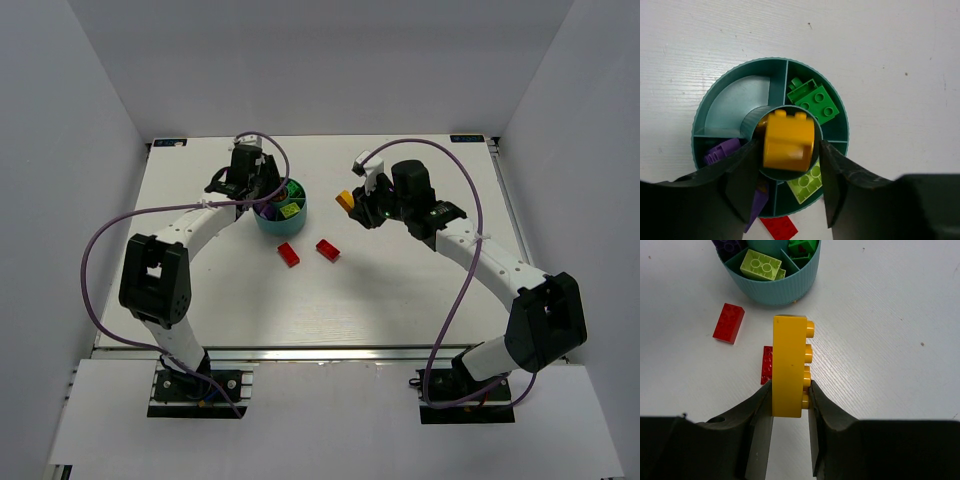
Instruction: Sort the legos into containers by color
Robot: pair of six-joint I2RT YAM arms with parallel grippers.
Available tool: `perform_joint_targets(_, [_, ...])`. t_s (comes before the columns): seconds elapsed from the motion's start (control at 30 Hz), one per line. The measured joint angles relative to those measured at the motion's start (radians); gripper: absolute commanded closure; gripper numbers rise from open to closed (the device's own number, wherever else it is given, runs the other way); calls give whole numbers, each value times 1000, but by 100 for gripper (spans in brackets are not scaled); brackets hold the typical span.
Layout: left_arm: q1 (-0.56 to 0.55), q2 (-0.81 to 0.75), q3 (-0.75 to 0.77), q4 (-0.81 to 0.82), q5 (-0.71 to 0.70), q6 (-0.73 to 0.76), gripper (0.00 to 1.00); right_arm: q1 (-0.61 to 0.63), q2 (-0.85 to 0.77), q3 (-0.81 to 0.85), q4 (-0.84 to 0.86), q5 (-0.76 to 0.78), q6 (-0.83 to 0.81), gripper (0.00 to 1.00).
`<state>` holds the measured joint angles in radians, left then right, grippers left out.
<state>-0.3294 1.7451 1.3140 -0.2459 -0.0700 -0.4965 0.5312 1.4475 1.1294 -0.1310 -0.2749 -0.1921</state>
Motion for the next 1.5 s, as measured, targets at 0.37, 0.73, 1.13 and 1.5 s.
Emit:
perform_joint_targets(0.37, [0,-19,13,3,2,-11,32,0,0,0,-2,-12,-10,100])
perform_joint_targets(0.73, [0,-276,20,-16,105,-65,51,27,14,32,-63,-192,-232,100])
perform_joint_targets(1.13, [0,-716,-344,-97,82,-194,32,101,336,373,-38,-126,-184,100])
perform_joint_targets(1.5, [0,-1024,-509,-232,-42,-311,28,153,640,671,23,-149,19,100])
